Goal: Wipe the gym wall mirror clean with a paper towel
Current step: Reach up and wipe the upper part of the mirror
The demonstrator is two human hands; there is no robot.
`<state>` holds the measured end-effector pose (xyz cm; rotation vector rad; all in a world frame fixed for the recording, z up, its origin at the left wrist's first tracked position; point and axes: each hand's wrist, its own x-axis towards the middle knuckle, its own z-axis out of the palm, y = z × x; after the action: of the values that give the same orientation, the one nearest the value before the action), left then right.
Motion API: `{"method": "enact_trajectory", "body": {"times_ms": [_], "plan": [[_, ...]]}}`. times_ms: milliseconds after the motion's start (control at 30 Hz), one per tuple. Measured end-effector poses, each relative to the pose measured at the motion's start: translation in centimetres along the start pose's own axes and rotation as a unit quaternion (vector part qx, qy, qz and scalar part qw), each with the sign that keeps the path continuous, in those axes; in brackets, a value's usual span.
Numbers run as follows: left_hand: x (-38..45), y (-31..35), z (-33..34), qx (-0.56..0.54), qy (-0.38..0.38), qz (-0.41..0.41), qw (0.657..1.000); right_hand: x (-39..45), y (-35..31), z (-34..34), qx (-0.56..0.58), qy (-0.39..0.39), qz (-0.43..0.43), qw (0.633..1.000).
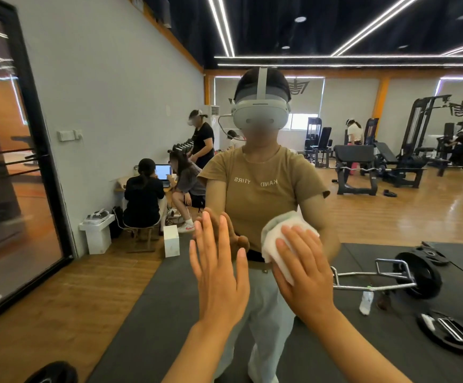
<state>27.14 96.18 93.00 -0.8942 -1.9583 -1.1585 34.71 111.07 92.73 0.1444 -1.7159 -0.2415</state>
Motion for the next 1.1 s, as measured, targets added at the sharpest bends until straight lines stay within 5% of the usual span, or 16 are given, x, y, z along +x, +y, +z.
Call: {"method": "enact_trajectory", "body": {"times_ms": [233, 567, 900, 1100], "plan": [[0.1, 1.0, 0.4, -0.015, 0.008, -0.010, 1.000, 1.1, 1.7, -0.1, -0.037, -0.002, -0.049, 0.998], [0.0, 1.2, 0.1, 0.004, 0.005, -0.013, 1.000, 14.9, 5.9, -2.0, -0.007, 0.131, 0.075, 0.988], [0.2, 3.2, 1.5, -0.015, 0.026, -0.034, 0.999, -0.1, 5.0, -2.6, -0.023, 0.028, 0.014, 0.999], [0.2, 2.7, 2.2, 0.038, -0.004, -0.048, 0.998, 0.7, 6.5, -3.7, -0.013, -0.032, -0.013, 0.999]]}}
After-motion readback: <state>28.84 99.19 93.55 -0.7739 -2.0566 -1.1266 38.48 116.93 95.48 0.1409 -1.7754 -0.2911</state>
